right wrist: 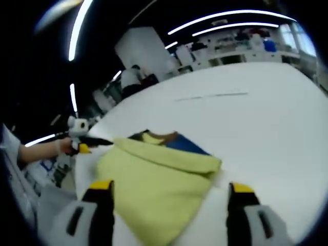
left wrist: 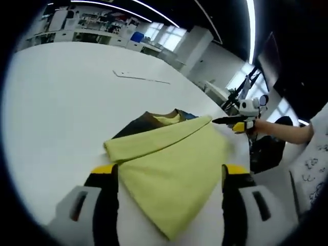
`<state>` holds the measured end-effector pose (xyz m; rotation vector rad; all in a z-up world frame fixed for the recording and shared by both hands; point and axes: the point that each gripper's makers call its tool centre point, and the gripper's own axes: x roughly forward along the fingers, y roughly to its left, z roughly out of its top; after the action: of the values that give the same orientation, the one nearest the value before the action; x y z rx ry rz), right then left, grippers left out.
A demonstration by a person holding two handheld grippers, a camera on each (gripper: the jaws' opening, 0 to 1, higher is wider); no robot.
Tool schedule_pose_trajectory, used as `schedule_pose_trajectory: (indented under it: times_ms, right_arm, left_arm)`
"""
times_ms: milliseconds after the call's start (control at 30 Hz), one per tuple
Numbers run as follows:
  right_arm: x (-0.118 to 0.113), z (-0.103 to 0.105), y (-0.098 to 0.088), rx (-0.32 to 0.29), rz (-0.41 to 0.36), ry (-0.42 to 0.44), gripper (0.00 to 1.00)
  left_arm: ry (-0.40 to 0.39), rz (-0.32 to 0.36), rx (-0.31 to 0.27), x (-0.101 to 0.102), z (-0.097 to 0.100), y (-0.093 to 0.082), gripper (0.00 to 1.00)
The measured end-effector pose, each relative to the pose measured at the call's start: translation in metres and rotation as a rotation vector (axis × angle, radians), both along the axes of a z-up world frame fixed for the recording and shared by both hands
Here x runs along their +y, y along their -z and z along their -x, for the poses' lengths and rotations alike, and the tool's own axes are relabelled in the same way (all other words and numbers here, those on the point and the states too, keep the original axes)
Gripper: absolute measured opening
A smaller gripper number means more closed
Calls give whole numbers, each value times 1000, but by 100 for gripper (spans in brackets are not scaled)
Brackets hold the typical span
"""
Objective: Fold the garment on the visible template until the final outline fits inside the template.
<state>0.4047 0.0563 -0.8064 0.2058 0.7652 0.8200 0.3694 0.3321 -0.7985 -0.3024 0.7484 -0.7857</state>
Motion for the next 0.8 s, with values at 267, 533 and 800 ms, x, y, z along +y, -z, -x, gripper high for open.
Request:
schedule_pose_trajectory:
  times_ms: [267,533,800]
  right_arm:
    - [12,-1,-2,-13,-15,-28,86]
    - [22,-5,1,5,-35,-32,82]
    - [36,-23,3,1,-54,-35,78]
  left_arm:
    - [-11,3,18,-2,-4,8,77]
    - [-21,11,21,-3,-10,11,75]
    - [-60,41,13,-6,-27,10,72]
